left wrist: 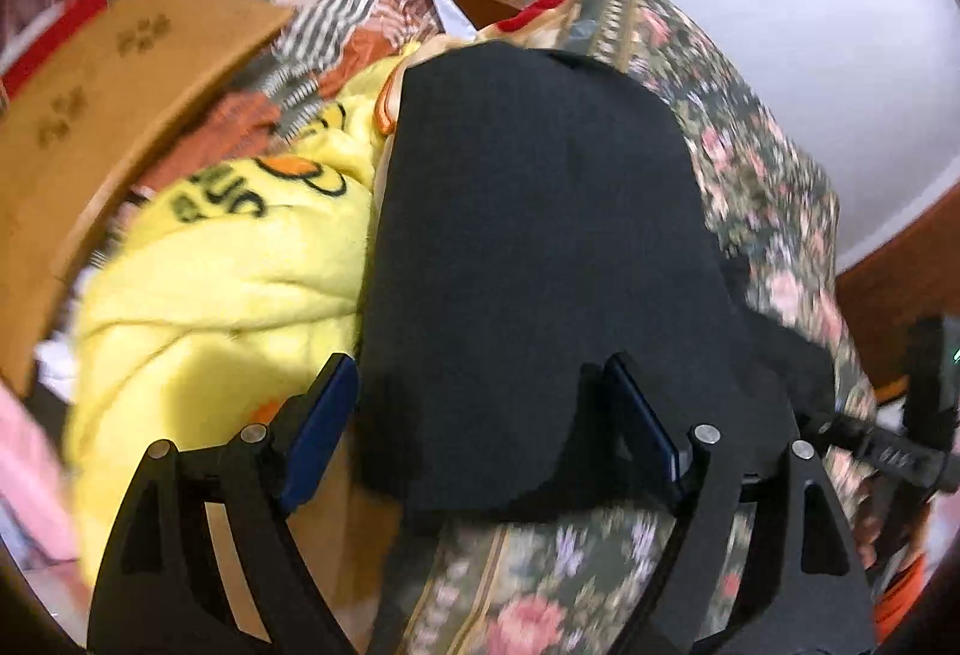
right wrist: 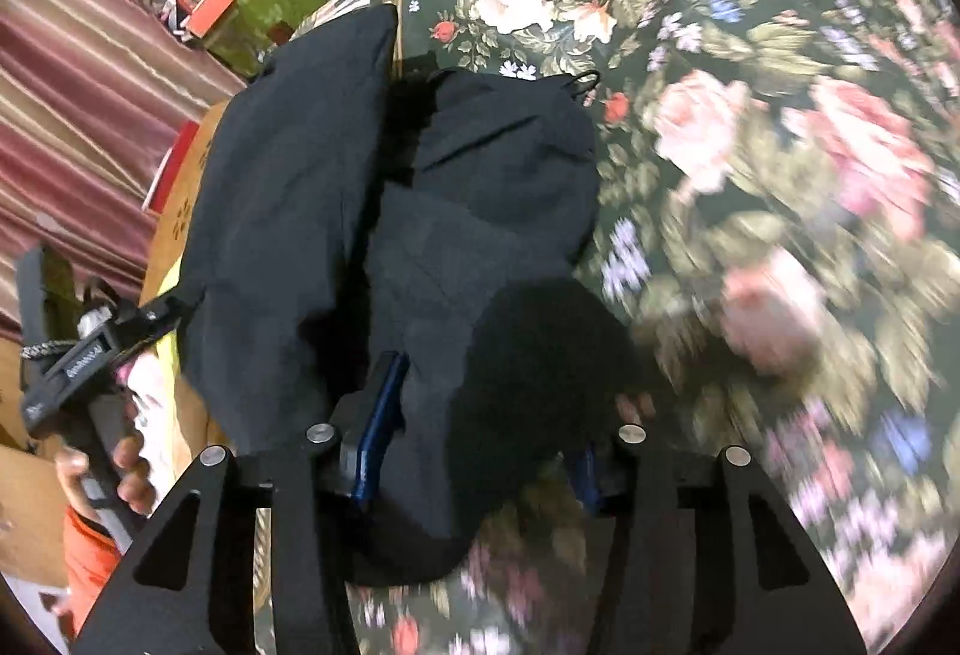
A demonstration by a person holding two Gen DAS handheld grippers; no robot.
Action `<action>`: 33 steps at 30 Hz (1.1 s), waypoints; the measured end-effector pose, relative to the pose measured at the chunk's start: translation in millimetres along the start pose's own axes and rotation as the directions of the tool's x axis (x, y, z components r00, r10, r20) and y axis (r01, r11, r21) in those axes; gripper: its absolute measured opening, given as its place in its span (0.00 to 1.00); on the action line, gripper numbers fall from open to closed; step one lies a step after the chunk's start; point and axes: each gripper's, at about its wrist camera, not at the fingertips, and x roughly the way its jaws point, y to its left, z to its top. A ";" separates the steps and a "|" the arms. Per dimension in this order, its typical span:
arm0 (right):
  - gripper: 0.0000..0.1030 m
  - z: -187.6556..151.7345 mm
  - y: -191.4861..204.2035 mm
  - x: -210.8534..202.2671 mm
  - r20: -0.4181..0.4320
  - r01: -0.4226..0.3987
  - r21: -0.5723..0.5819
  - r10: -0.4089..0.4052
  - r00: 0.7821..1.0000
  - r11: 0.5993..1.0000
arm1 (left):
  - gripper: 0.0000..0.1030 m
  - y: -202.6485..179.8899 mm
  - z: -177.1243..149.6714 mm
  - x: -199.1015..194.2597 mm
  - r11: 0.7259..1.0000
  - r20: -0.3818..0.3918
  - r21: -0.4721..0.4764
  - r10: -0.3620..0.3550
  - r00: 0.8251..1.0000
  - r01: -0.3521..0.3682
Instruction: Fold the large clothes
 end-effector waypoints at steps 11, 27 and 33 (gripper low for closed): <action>0.45 -48.8 57.2 -178.4 0.332 0.021 -0.097 0.013 0.943 0.995 | 0.81 -91.3 -53.7 -186.2 0.966 0.316 0.244 0.008 0.949 -0.089; 0.45 -205.1 169.6 -347.4 0.778 0.163 -0.322 0.162 0.608 0.933 | 0.81 -168.7 -203.3 -410.3 0.947 0.740 0.306 -0.172 0.650 -0.099; 0.58 -222.6 178.3 -344.0 0.806 0.218 -0.276 0.102 0.583 0.936 | 0.96 -178.7 -237.1 -424.2 0.949 0.796 0.265 -0.114 0.594 -0.173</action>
